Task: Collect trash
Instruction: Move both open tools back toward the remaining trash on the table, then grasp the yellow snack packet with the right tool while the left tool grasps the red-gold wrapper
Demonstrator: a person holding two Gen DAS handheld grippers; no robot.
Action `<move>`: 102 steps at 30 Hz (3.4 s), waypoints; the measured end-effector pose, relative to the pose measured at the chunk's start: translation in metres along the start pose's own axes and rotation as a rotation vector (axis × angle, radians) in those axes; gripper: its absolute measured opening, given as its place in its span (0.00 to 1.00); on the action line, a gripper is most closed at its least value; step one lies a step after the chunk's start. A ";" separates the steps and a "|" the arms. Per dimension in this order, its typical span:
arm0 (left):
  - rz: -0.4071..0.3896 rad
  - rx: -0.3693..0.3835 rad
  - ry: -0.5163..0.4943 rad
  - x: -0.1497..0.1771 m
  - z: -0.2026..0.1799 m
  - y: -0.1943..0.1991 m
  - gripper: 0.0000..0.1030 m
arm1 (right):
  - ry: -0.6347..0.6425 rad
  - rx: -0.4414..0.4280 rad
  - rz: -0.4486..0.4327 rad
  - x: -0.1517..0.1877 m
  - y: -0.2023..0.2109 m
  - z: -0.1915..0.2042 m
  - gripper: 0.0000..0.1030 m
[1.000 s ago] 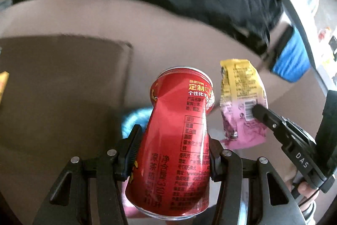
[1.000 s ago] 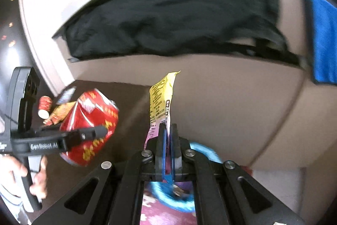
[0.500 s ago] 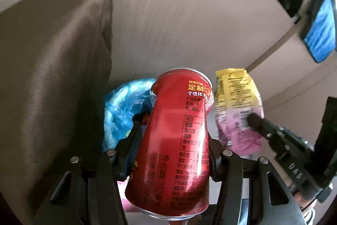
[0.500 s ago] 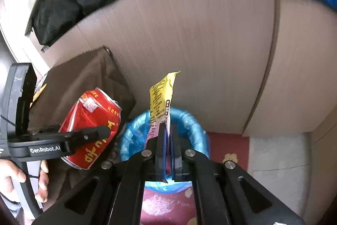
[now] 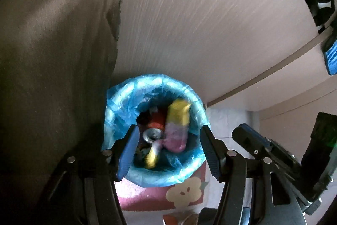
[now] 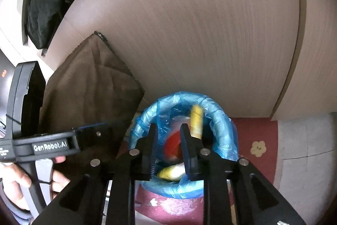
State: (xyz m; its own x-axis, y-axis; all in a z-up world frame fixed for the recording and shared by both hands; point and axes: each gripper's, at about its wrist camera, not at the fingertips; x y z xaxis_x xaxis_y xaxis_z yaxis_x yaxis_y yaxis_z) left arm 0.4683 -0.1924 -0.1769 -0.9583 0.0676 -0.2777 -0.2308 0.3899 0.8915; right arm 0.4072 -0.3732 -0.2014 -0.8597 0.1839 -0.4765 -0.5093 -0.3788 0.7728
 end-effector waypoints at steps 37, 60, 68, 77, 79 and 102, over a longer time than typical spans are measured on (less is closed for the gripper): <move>-0.527 -0.320 0.379 0.072 0.379 0.337 0.59 | 0.358 -0.291 0.211 -0.024 -0.104 0.398 0.32; -0.373 -0.089 0.340 0.098 0.357 0.255 0.59 | 0.334 -0.216 -0.007 -0.043 -0.067 0.393 0.02; -0.371 -0.240 0.402 0.078 0.340 0.238 0.59 | 0.332 -0.146 -0.075 -0.037 -0.019 0.340 0.02; -0.429 -0.224 0.316 0.072 0.297 0.248 0.12 | 0.361 -0.141 -0.138 -0.028 0.023 0.319 0.02; -0.452 -0.231 0.269 0.069 0.278 0.258 0.11 | 0.359 -0.144 -0.162 -0.027 0.037 0.313 0.02; -0.448 -0.182 0.133 0.062 0.221 0.254 0.10 | 0.241 -0.119 -0.007 -0.017 0.017 0.241 0.26</move>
State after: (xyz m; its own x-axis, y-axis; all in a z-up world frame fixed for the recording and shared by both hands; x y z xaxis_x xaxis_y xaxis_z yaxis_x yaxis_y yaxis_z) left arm 0.3879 0.1142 -0.0471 -0.7689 -0.1922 -0.6098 -0.6387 0.1865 0.7465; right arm 0.4035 -0.1646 -0.0791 -0.8148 -0.0291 -0.5790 -0.4950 -0.4849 0.7210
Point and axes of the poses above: each gripper's, at about its wrist camera, not at the fingertips, and y roughly against the way its jaws point, z to its left, x to its underside, and after that the axes turned 4 degrees about z, right-handed
